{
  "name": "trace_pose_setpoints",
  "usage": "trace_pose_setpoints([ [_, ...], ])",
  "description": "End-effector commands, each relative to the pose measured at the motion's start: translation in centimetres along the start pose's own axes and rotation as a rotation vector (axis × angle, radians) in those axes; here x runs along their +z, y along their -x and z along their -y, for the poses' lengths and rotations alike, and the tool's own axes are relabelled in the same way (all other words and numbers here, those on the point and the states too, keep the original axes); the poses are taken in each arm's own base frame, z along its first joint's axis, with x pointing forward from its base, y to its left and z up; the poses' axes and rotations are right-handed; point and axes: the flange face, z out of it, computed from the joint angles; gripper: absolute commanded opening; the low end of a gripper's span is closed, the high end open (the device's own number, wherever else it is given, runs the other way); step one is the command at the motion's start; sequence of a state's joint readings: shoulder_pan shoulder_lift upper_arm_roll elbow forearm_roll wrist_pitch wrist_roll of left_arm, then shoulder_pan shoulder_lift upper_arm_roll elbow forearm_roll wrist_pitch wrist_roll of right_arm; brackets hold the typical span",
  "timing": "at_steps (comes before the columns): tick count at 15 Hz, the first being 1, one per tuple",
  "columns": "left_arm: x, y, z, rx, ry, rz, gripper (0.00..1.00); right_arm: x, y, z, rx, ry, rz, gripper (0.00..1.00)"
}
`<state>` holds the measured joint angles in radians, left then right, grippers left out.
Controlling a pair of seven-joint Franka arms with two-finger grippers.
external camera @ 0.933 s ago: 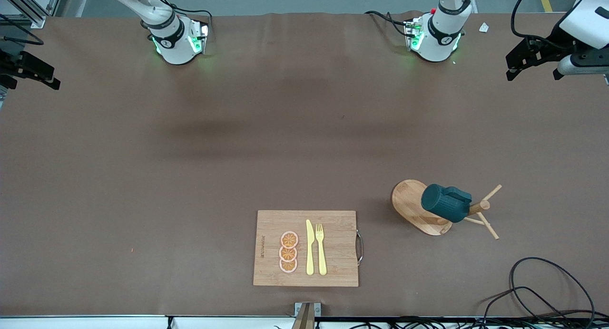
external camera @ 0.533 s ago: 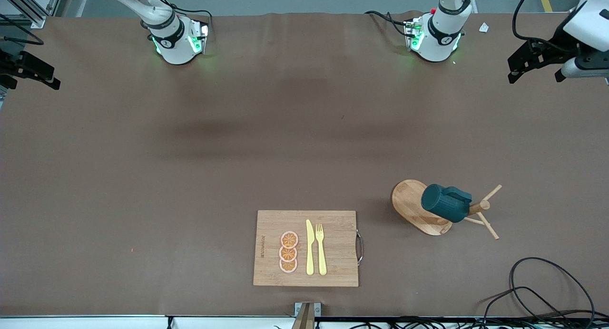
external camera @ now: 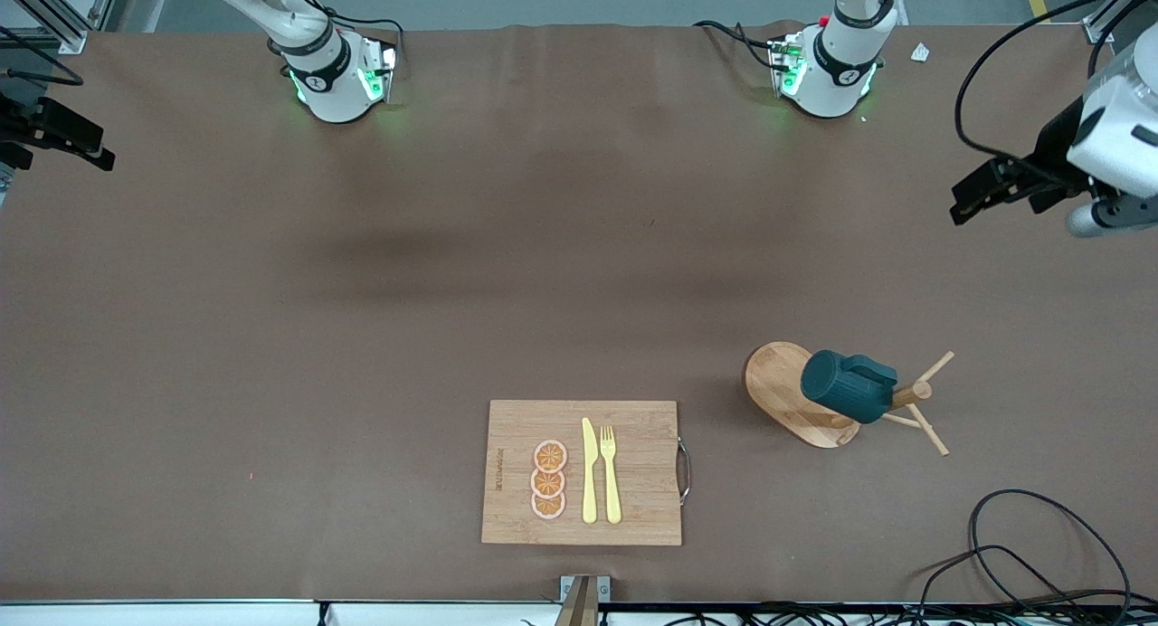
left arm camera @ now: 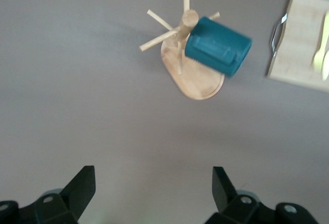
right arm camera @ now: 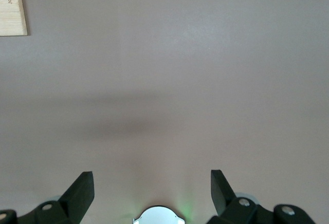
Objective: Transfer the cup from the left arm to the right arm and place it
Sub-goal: 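Reach the left gripper toward the teal mug on the wooden stand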
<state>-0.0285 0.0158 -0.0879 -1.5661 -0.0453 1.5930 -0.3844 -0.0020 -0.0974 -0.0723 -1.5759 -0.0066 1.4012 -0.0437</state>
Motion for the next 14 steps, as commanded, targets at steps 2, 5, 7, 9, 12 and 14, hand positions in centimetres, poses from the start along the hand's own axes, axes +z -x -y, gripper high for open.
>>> trace_pose_setpoints([
  [2,2.7,-2.8,-1.3,-0.252,0.058,0.006,1.0,-0.4,0.6,0.0,-0.008,0.015,-0.006,1.0],
  [5,5.4,-4.1,-2.2,-0.459,0.139,0.051,1.0,-0.4,0.7,0.0,-0.01,0.014,-0.006,1.0],
  [7,8.0,-5.0,-2.7,-0.592,0.19,0.07,1.0,-0.4,0.7,0.0,-0.008,0.014,-0.006,1.0],
  [9,10.4,-6.1,-3.2,-0.702,0.218,0.1,1.0,-0.4,0.7,0.1,-0.011,0.015,-0.006,1.0],
  [12,13.3,-7.4,-3.4,-0.769,0.255,0.15,1.0,-0.4,0.7,0.0,-0.008,0.014,-0.006,1.0],
  [14,15.1,-8.3,-3.4,-0.812,0.288,0.182,1.0,-0.4,0.7,0.0,-0.01,0.014,-0.006,1.0],
])
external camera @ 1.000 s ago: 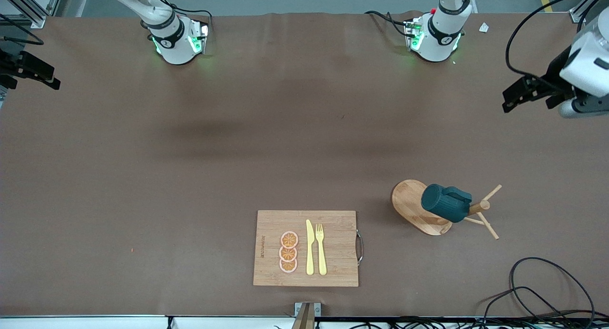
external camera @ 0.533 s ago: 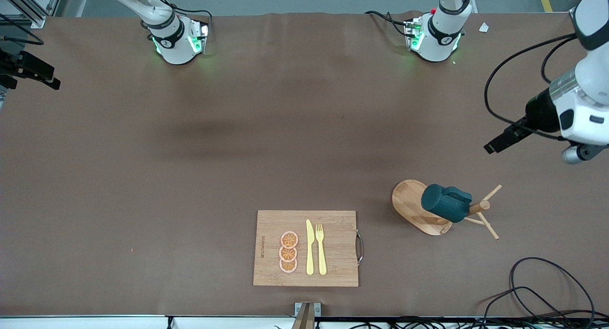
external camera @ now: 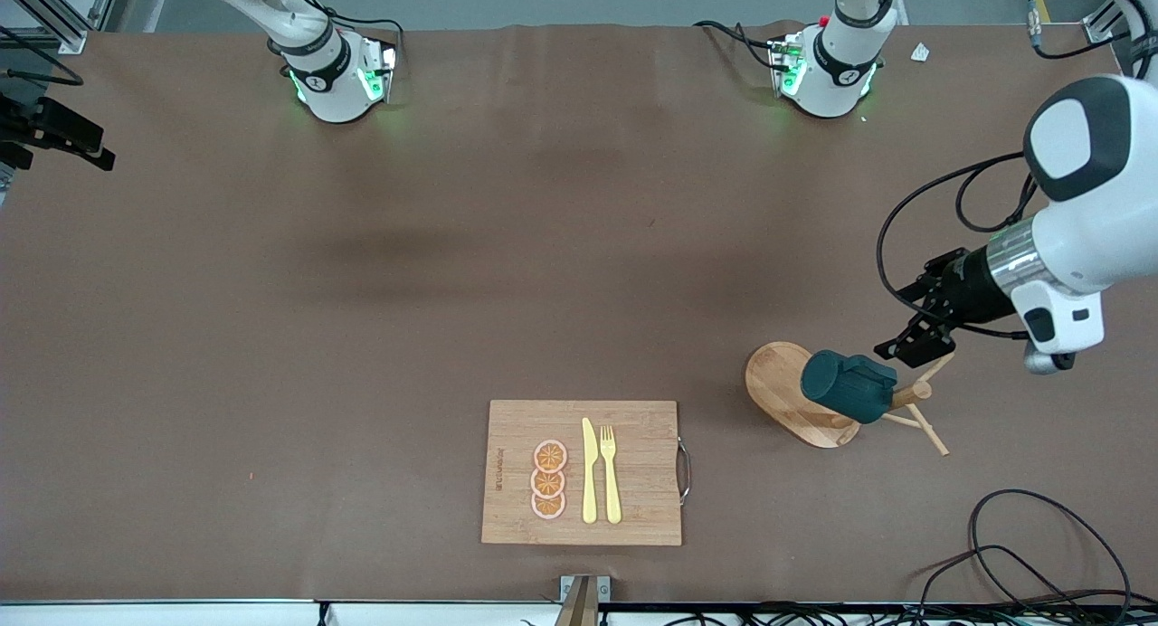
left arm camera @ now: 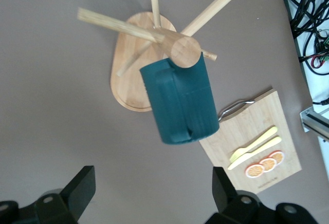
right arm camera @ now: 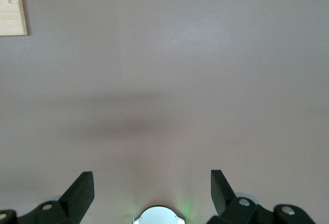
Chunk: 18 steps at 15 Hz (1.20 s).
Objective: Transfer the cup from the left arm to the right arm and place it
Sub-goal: 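Reach the left gripper toward the teal mug on the wooden stand, then close the left gripper on the teal mug's rim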
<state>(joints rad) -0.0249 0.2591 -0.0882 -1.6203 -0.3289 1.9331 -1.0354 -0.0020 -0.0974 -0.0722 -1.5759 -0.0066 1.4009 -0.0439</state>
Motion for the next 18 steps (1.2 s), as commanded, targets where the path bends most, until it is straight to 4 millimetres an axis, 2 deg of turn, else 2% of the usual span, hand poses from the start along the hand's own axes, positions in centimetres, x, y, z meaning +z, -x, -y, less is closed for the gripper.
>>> trace_pose_setpoints([
  [1,2.1,-1.4,-0.3,-0.058,0.018,0.038,1.0,-0.4,0.7,0.1,-0.011,0.015,-0.006,1.0],
  [7,5.9,-3.7,-0.7,-0.103,0.038,0.047,1.0,-0.4,0.7,0.2,-0.013,0.013,-0.006,1.0],
  [14,8.5,-4.9,-0.8,-0.122,0.034,0.051,0.97,-0.4,0.6,0.1,-0.011,0.015,-0.006,1.0],
  [18,9.0,-5.0,-0.8,-0.126,0.029,0.054,0.86,-0.5,0.6,0.0,-0.009,0.015,-0.009,1.0],
])
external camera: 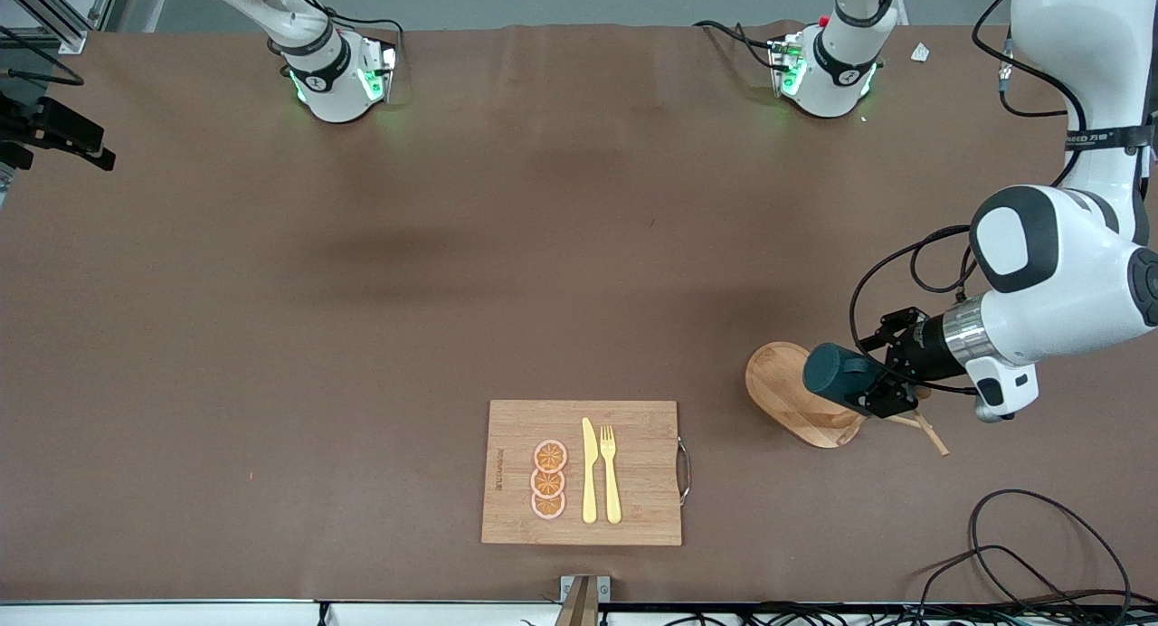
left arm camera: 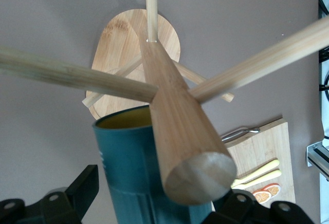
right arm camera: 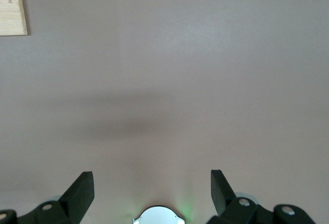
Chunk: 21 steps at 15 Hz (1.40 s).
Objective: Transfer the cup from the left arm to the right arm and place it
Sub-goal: 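Close the left gripper on the teal mug's rim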
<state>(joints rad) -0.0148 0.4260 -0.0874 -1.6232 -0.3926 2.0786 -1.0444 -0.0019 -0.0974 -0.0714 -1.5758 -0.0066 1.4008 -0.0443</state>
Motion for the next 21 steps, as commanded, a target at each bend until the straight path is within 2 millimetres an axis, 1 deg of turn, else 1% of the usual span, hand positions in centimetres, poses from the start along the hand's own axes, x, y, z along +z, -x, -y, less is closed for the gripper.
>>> trace_pose_setpoints([
  [1,0.0,-0.1,-0.3,-0.021,0.013,0.011,0.82,-0.4,0.6,0.0,-0.013,0.014,-0.008,1.0],
  [4,0.4,-0.1,-0.4,-0.031,0.016,0.028,0.61,-0.5,0.6,0.0,-0.013,0.014,-0.009,1.0],
  [5,0.3,-0.2,-0.4,-0.032,0.017,0.027,0.56,-0.4,0.7,0.0,-0.013,0.014,-0.008,1.0],
  [6,0.4,-0.2,-0.4,-0.035,0.017,0.029,0.55,-0.4,0.6,0.0,-0.013,0.014,-0.006,1.0],
  [8,0.3,-0.3,-0.4,-0.038,0.018,0.028,0.53,-0.4,0.7,0.1,-0.016,0.015,-0.008,1.0],
  [10,-0.7,0.1,-1.0,-0.05,0.029,0.026,0.53,-0.5,0.6,0.1,-0.016,0.015,-0.009,1.0],
  [11,-1.1,0.4,-1.0,-0.064,0.031,0.023,0.52,-0.5,0.6,0.0,-0.014,0.015,-0.009,1.0],
  [13,-1.6,1.6,-1.6,-0.058,0.023,0.035,0.5,-0.4,0.7,0.0,-0.014,0.014,-0.008,1.0],
  [15,-2.5,2.0,-1.9,-0.063,0.006,0.044,0.5,-0.4,0.6,0.0,-0.016,0.014,-0.006,1.0],
  [16,-2.5,2.1,-1.8,-0.066,-0.001,0.047,0.5,-0.4,0.6,0.0,-0.016,0.014,-0.006,1.0],
  [18,-2.3,2.1,-1.8,-0.065,-0.006,0.047,0.51,-0.4,0.7,0.0,-0.016,0.014,-0.008,1.0],
  [21,-1.7,1.5,-1.6,-0.072,-0.014,0.049,0.6,-0.4,0.6,0.0,-0.014,0.015,-0.008,1.0],
])
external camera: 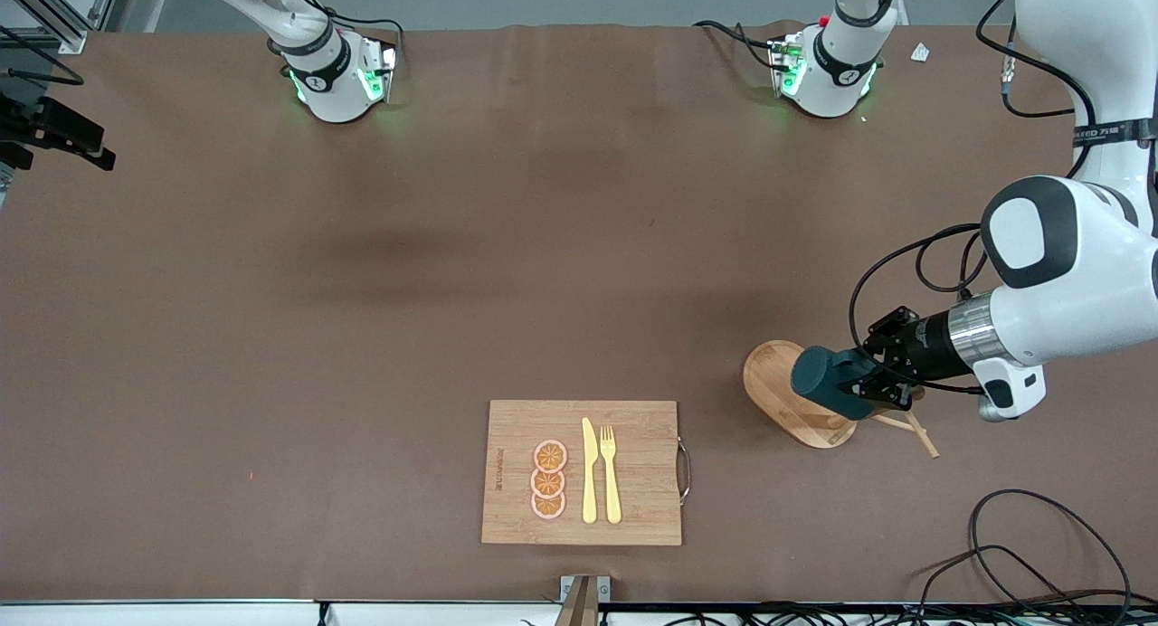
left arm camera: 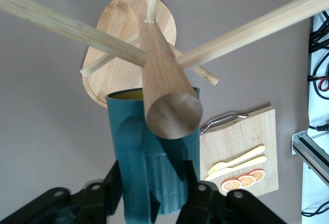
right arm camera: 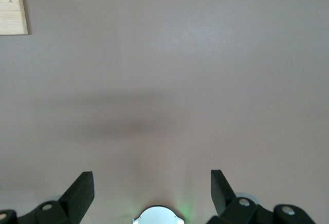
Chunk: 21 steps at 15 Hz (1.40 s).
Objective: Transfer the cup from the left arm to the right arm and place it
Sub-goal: 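Close the left gripper on the teal mug's rim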
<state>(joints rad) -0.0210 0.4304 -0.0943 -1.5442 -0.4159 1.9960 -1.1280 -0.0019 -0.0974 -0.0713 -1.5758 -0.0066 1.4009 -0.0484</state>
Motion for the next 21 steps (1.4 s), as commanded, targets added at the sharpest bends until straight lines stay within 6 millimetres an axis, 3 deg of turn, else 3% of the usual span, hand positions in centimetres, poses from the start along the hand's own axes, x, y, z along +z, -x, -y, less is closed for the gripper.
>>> trace_pose_setpoints([
  [1,0.8,-0.5,-0.1,-0.018,-0.02,0.009,0.66,-0.4,0.6,0.0,-0.01,0.015,-0.008,1.0],
  [3,1.2,-0.8,-0.1,-0.026,-0.02,0.015,0.82,-0.5,0.6,0.0,-0.012,0.015,-0.009,1.0],
  [6,1.9,-1.3,-0.2,-0.036,-0.02,0.019,0.96,-0.5,0.6,0.1,-0.012,0.015,-0.009,1.0],
  [11,4.2,-2.4,-0.2,-0.058,-0.025,0.03,0.96,-0.4,0.6,0.2,-0.015,0.015,-0.008,1.0],
  [13,4.6,-2.5,-0.2,-0.061,-0.025,0.034,0.88,-0.4,0.6,0.1,-0.013,0.015,-0.008,1.0],
  [16,4.4,-2.7,-0.2,-0.066,-0.022,0.031,0.62,-0.4,0.6,0.1,-0.012,0.015,-0.008,1.0],
  [17,3.7,-2.5,-0.5,-0.06,-0.012,0.027,0.57,-0.4,0.6,0.1,-0.012,0.015,-0.008,1.0],
  [21,0.6,-0.6,-1.4,-0.053,-0.012,0.032,0.56,-0.4,0.6,0.1,-0.012,0.015,-0.008,1.0],
])
